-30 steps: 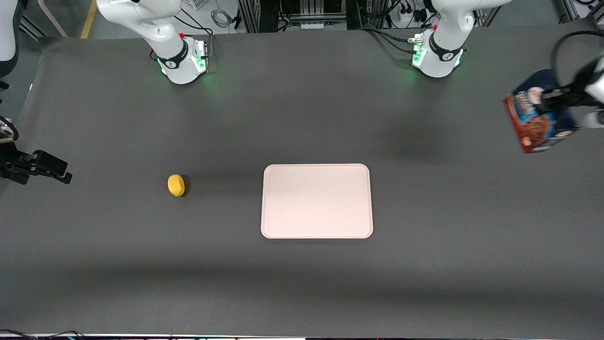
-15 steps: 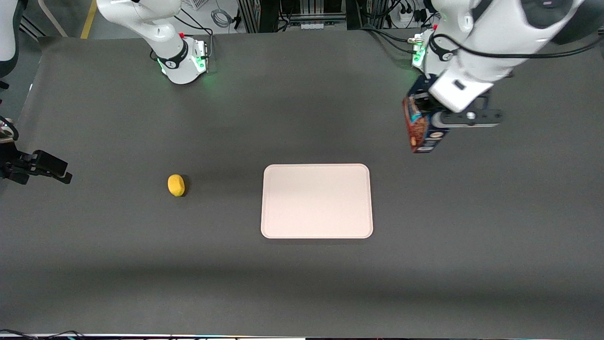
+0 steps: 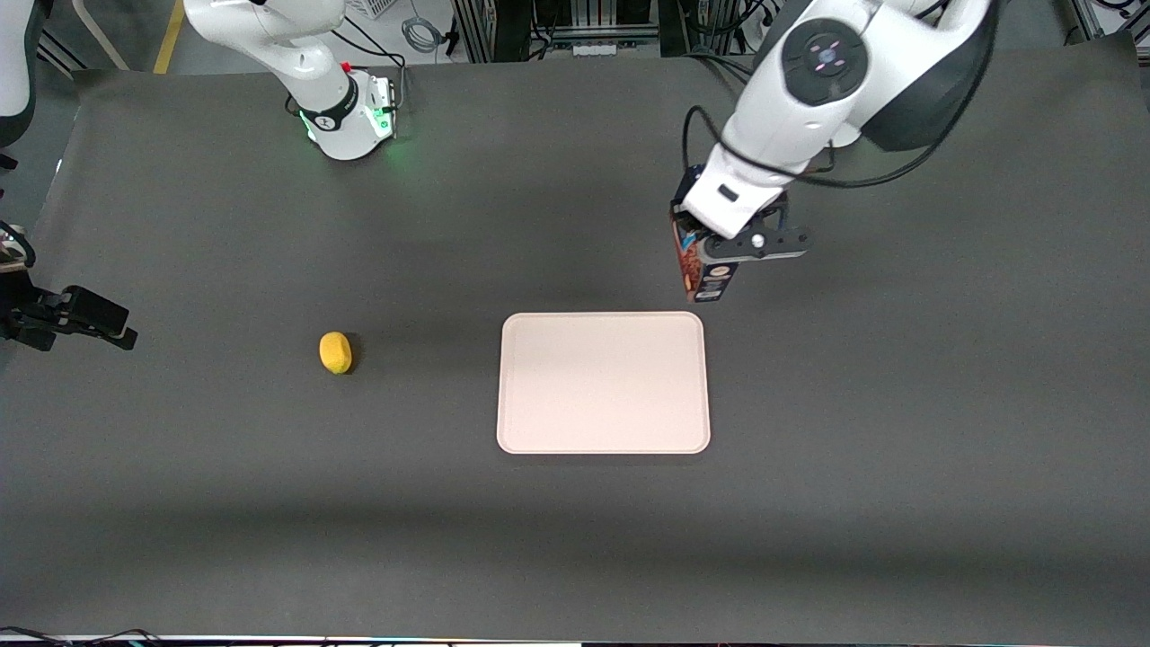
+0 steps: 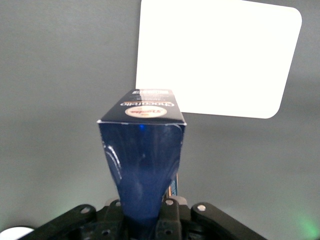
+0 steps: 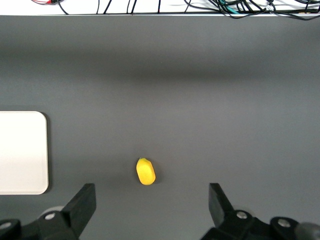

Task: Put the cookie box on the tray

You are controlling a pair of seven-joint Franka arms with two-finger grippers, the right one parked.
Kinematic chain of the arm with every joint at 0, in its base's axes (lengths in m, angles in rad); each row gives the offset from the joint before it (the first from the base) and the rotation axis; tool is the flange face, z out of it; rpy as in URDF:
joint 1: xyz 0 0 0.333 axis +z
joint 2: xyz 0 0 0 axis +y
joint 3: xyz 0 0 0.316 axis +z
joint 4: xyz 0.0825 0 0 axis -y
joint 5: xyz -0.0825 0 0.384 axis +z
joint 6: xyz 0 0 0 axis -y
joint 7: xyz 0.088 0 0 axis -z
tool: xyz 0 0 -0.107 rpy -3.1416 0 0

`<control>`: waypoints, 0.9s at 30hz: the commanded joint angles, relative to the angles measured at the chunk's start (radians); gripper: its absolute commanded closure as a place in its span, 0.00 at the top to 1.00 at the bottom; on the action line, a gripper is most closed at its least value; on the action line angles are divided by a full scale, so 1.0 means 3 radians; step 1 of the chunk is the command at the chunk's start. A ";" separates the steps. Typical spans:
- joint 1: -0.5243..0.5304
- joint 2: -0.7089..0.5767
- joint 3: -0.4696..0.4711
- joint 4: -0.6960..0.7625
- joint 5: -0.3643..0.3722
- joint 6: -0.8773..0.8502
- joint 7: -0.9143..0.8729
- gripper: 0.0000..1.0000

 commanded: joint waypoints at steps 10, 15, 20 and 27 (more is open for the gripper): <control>-0.0299 0.0790 0.0001 0.0086 0.0812 0.0641 -0.0516 0.03; -0.0294 0.1055 0.0006 0.0122 0.1195 0.0739 -0.0552 0.03; -0.0273 0.1265 0.0037 0.0229 0.1313 0.0744 -0.0532 0.03; -0.0263 0.1490 0.0114 0.0321 0.1451 0.0887 -0.0521 0.03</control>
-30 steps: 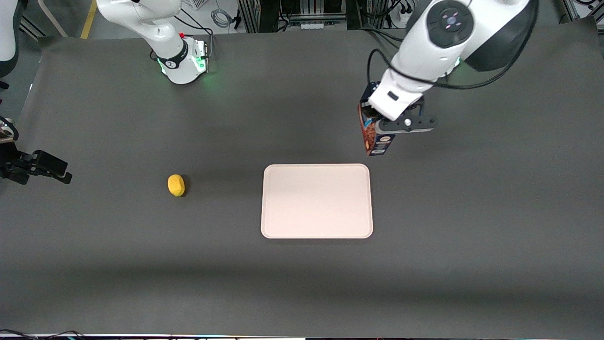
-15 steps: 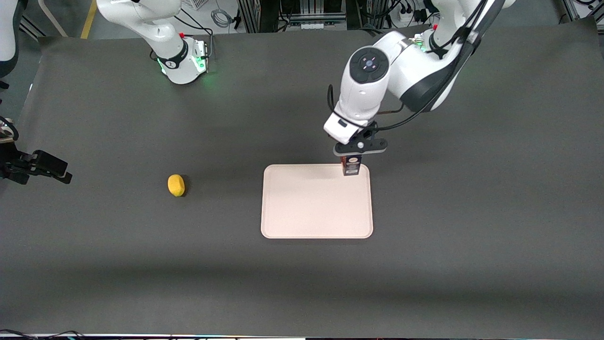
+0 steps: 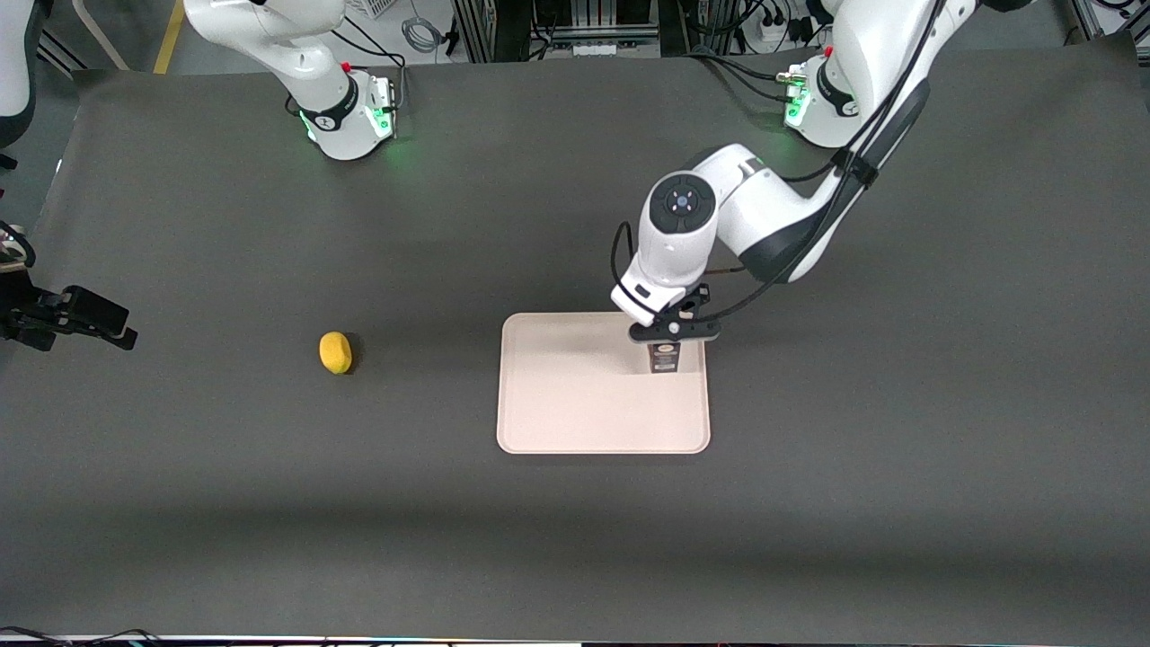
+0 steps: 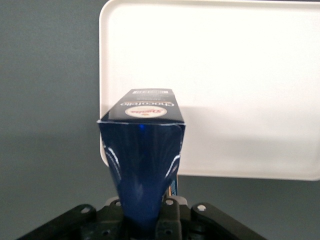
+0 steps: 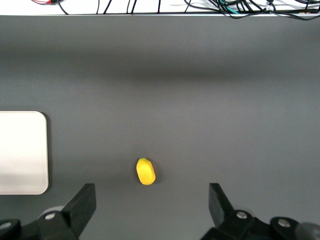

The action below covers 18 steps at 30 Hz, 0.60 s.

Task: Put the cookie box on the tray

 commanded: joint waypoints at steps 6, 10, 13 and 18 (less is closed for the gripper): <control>-0.0013 0.0391 0.0115 0.0335 0.0260 0.0073 -0.0034 0.03; -0.0013 0.0504 0.0125 0.0427 0.0296 0.0073 0.0001 0.03; -0.0013 0.0535 0.0125 0.0437 0.0317 0.0073 0.0002 0.03; -0.0013 0.0566 0.0130 0.0437 0.0322 0.0078 0.0002 0.06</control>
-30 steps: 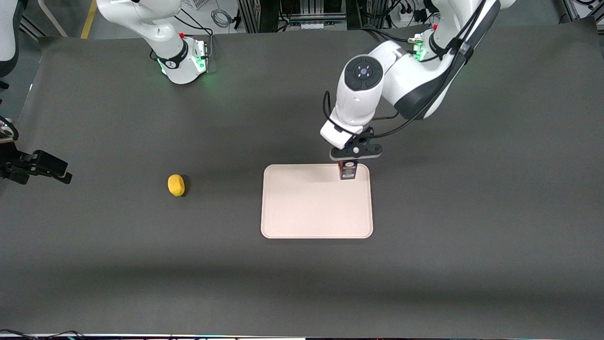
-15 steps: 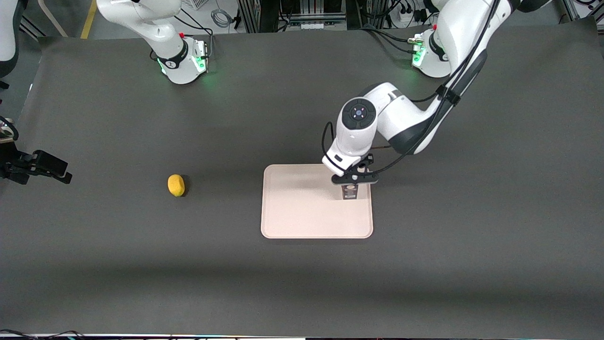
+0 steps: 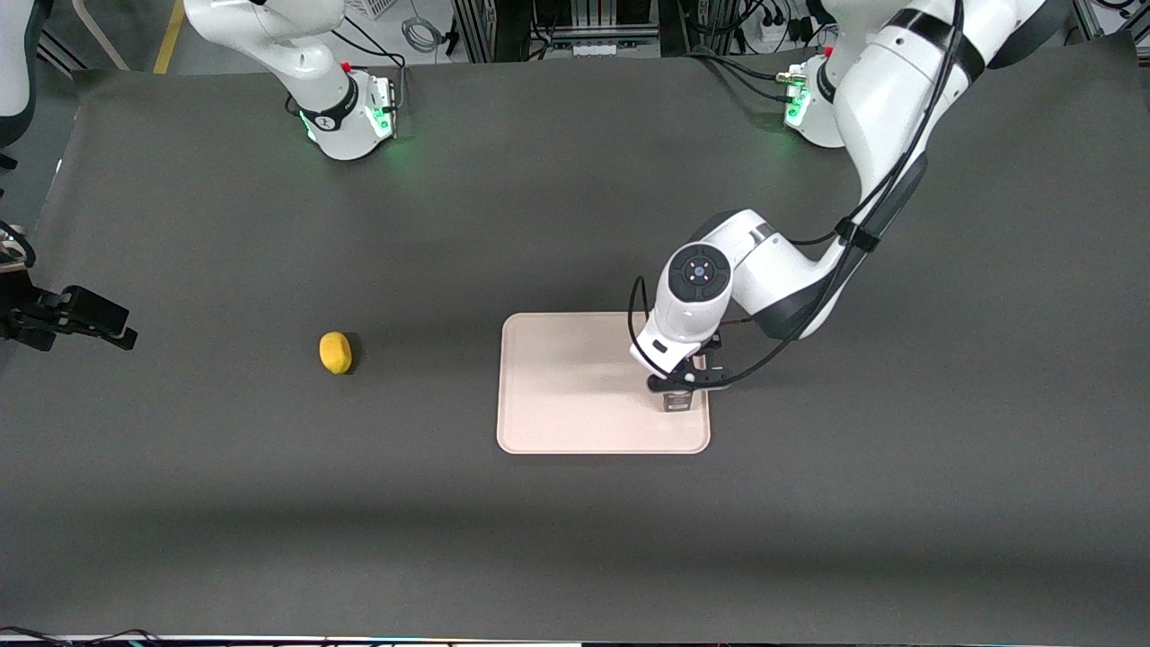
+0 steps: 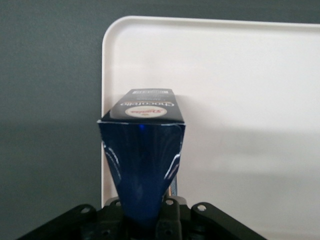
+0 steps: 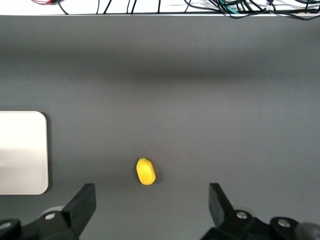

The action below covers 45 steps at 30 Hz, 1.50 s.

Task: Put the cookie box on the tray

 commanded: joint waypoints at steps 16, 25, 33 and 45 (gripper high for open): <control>-0.0032 0.0094 -0.0006 0.0145 0.0074 -0.0023 0.0002 1.00; -0.0002 0.0003 -0.0027 0.0309 0.0003 -0.0181 0.0170 1.00; 0.0034 -0.0339 -0.0052 0.0565 -0.0416 -0.0800 0.0482 1.00; 0.0443 -0.1383 0.0009 0.0534 -0.0908 -0.1582 0.1193 1.00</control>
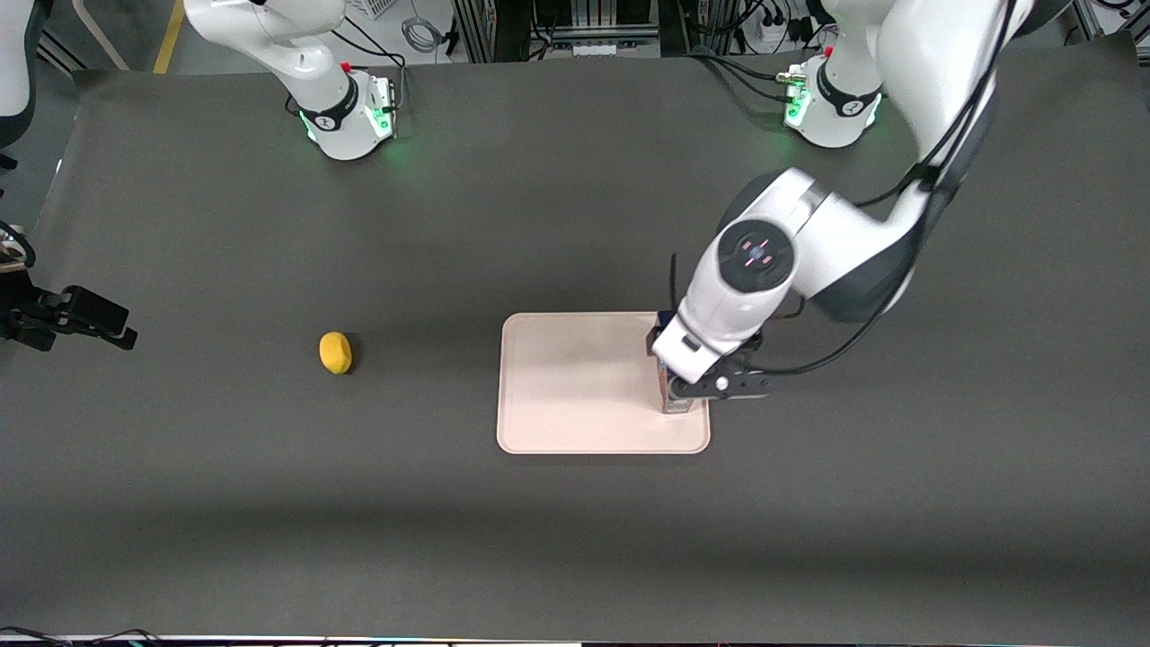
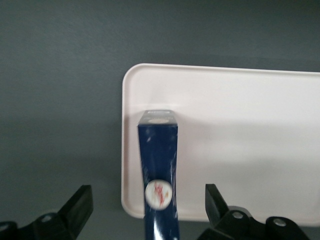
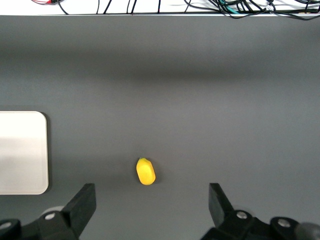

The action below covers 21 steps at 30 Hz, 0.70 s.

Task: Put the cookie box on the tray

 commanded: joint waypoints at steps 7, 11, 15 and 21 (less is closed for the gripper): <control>0.0167 -0.0922 0.0736 -0.0295 -0.0457 -0.0480 0.0799 1.00; 0.0060 -0.1121 0.1217 -0.0407 -0.0647 -0.0495 0.1178 1.00; 0.0009 -0.1254 0.1443 -0.0495 -0.0658 -0.0521 0.1245 1.00; 0.0009 -0.1270 0.1770 -0.0495 -0.0652 -0.0490 0.1695 1.00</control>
